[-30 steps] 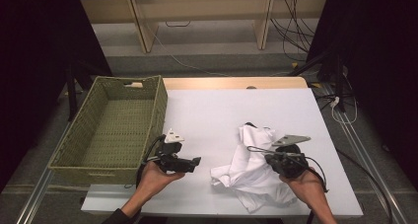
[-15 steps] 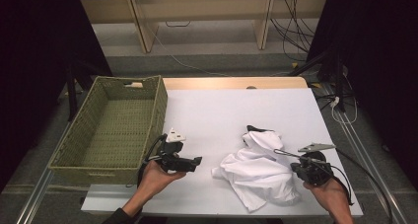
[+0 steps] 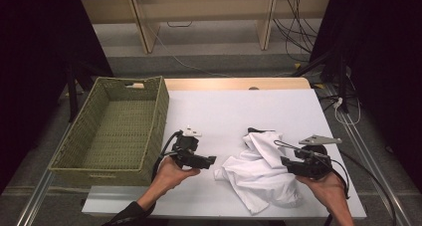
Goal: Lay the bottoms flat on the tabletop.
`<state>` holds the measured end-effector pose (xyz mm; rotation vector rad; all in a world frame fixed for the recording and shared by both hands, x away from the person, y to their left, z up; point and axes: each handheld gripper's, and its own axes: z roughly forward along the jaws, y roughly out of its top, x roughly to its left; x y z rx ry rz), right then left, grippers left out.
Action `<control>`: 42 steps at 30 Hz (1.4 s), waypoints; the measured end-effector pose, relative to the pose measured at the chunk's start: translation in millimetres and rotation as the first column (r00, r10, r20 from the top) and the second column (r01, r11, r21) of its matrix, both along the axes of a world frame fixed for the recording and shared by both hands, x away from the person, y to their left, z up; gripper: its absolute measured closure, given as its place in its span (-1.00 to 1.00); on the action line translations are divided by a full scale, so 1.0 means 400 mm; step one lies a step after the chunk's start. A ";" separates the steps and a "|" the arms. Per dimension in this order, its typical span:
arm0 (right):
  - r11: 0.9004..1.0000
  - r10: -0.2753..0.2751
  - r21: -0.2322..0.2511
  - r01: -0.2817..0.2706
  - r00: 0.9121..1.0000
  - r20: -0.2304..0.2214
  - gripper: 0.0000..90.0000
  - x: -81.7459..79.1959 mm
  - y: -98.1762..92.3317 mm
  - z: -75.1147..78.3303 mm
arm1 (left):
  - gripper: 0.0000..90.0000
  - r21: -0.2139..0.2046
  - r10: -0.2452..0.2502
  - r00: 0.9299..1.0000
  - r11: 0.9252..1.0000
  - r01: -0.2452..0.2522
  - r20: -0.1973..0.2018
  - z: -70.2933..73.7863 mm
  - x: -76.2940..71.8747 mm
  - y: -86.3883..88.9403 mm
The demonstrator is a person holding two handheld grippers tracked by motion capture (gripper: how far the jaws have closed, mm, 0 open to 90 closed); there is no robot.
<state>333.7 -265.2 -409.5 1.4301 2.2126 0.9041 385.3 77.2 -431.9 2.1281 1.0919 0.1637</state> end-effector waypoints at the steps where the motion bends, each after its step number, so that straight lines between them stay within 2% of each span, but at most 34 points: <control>1: 1.000 0.011 -0.004 -0.011 1.000 0.001 -0.05 0.003 0.010 0.002 | -0.60 0.004 -0.003 1.000 1.000 0.003 -0.008 -0.003 0.005 -0.011; 8: 0.998 0.051 -0.022 -0.051 0.999 -0.016 -0.12 0.031 0.059 -0.016 | -0.53 0.026 -0.049 0.998 0.998 0.050 -0.039 -0.024 0.027 -0.077; 14: 0.997 0.071 -0.031 -0.072 0.997 -0.031 -0.13 0.035 0.078 -0.031 | -0.41 0.029 -0.060 0.997 0.998 0.062 -0.052 -0.036 0.040 -0.104; 20: 0.997 0.075 -0.034 -0.076 0.997 -0.033 -0.13 0.037 0.083 -0.035 | -0.29 0.045 -0.060 0.996 0.997 0.063 -0.069 -0.055 0.051 -0.121; 27: 0.997 0.067 -0.030 -0.068 0.997 -0.040 -0.12 0.040 0.081 -0.039 | -0.08 0.075 -0.098 0.991 0.992 0.105 -0.090 -0.072 0.057 -0.163; 30: 0.997 0.074 -0.035 -0.075 0.996 -0.040 -0.12 0.042 0.083 -0.041 | 0.11 0.078 -0.135 0.984 0.986 0.145 -0.118 -0.082 0.060 -0.185; 33: 0.996 0.074 -0.041 -0.076 0.996 -0.047 -0.12 0.044 0.086 -0.046 | 0.65 0.112 -0.167 0.981 0.978 0.177 -0.096 -0.081 0.048 -0.197; 35: 0.996 0.073 -0.048 -0.075 0.996 -0.049 -0.12 0.046 0.089 -0.051 | 0.91 0.107 -0.175 0.981 0.977 0.183 -0.081 -0.076 0.042 -0.194; 42: 0.991 0.081 -0.101 -0.090 0.993 -0.090 -0.02 0.059 0.118 -0.069 | 0.96 0.058 -0.177 0.983 0.982 0.179 -0.041 -0.027 0.024 -0.127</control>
